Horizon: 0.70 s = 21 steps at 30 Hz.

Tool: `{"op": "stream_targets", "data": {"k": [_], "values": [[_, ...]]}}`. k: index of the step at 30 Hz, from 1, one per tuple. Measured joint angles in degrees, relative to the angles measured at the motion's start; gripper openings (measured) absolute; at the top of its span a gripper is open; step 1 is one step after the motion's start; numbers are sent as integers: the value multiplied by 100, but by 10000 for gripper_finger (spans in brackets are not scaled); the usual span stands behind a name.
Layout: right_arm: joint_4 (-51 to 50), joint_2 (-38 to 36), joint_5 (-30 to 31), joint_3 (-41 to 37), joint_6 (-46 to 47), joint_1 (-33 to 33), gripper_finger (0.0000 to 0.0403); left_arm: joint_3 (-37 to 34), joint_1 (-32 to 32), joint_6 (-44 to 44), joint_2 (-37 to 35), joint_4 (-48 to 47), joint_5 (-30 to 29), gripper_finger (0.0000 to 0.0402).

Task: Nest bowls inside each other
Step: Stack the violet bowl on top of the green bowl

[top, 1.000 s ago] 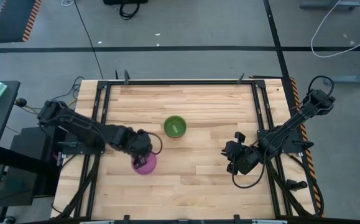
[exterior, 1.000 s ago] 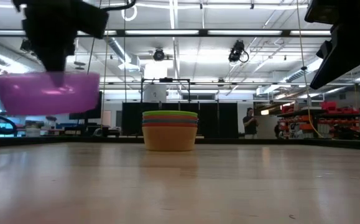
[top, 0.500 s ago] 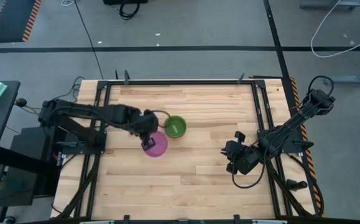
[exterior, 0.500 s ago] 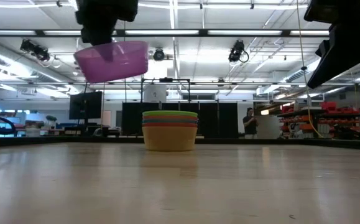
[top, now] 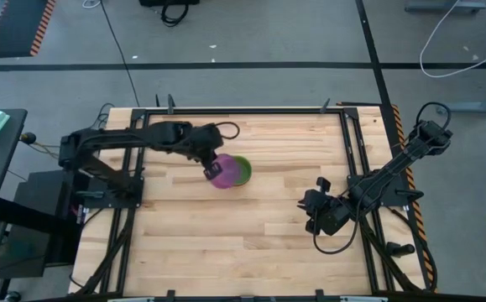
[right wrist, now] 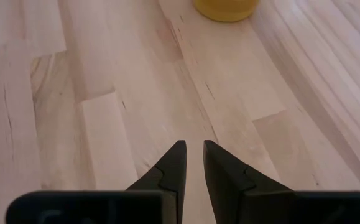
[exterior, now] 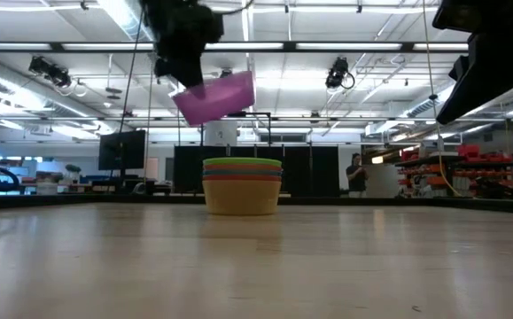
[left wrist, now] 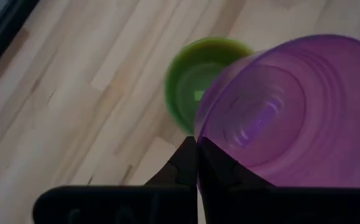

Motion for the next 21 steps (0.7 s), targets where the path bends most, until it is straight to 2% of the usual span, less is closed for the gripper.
{"op": "stream_targets", "data": {"k": [6, 12, 21], "values": [[82, 0, 0, 0, -4, 0, 62, 342, 314, 312, 594, -127, 49, 6], [92, 0, -1, 0, -4, 0, 62, 1428, 333, 609, 1349, -465, 175, 6], [129, 0, -2, 0, -2, 0, 62, 3129, 473, 827, 2748, -1850, 535, 6]]}}
